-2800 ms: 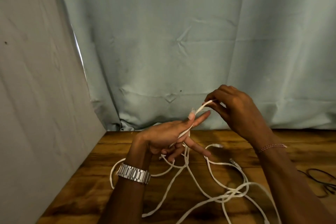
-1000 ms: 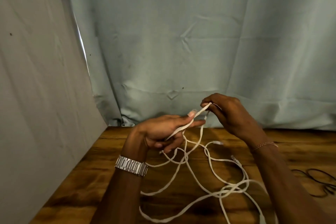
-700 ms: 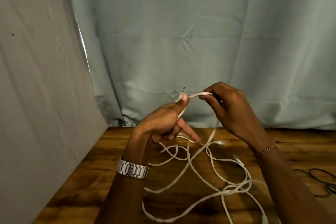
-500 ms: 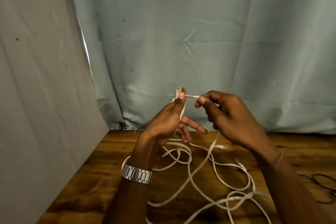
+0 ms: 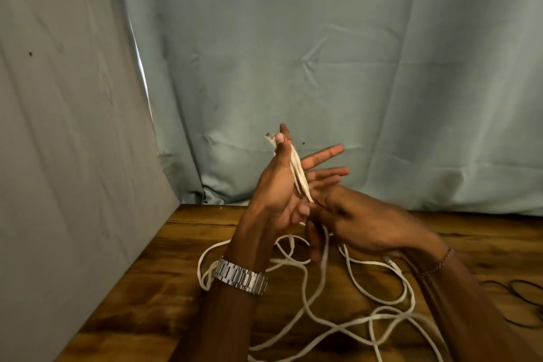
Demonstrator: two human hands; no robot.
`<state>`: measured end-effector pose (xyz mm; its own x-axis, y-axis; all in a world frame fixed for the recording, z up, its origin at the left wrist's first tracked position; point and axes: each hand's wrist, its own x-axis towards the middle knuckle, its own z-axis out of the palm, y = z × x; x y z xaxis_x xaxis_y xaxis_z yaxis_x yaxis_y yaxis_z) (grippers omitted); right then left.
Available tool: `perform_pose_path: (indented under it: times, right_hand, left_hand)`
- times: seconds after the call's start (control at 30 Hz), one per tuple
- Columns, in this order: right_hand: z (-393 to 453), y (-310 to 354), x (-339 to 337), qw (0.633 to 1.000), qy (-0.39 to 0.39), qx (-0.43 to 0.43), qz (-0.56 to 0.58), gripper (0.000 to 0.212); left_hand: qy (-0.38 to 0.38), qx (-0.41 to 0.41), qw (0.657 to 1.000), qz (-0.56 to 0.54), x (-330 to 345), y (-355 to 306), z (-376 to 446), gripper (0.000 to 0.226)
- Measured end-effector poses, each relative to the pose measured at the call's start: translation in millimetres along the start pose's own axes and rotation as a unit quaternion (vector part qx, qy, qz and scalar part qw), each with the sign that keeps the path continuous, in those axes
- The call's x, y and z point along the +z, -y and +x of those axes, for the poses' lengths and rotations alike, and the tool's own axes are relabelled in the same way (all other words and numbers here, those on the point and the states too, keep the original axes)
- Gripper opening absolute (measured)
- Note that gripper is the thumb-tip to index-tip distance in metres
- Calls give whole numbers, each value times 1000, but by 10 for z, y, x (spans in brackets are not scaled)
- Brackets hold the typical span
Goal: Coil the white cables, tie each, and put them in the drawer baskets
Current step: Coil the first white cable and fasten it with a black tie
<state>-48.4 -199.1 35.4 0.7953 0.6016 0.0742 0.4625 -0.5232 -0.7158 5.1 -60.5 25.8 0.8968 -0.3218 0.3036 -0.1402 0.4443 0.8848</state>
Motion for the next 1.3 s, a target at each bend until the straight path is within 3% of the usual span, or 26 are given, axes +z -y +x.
perform_pose_path:
  times: [0.17,0.33,0.43,0.57,0.7,0.77,0.9,1.13,1.2,1.3]
  right_hand:
    - [43,-165,1,986,137,-15,-96,21]
    - [161,-368,-20,985,156,-29,-65,18]
    - [194,-485,-85,994,99,-24,-41,29]
    - [299,-644,-106,998,-59,-4,15,39]
    - [373,-709,-88,966,-211,-103,-110,32]
    - [362,-752,-143,957,-216,-162,-105,17]
    - [320,-840,-288,931,-230,-214,-185,20]
    - [244,-742,-375,913,-288,-187,-219,17]
    - [198,-668,-409,901,-303,-193,-243,10]
    - [140,-559,-426,884,-315,-185,-291,5]
  left_hand:
    - [-59,27,990,-122,-91,-25,6,54]
    - [-8,31,992,-119,-164,-107,-61,58]
    - [27,41,995,-88,-197,-193,-110,59]
    - [128,0,990,-64,-241,-296,-181,59]
    - [210,-104,972,18,-179,-281,-237,58]
    - [258,-138,954,64,-160,-274,-289,57]
    - [316,-143,907,239,-109,-331,-402,47]
    - [303,-190,801,480,-77,-262,-353,45]
    - [250,-212,799,505,-116,-159,-281,44]
    - [145,-217,831,491,-198,-51,-181,47]
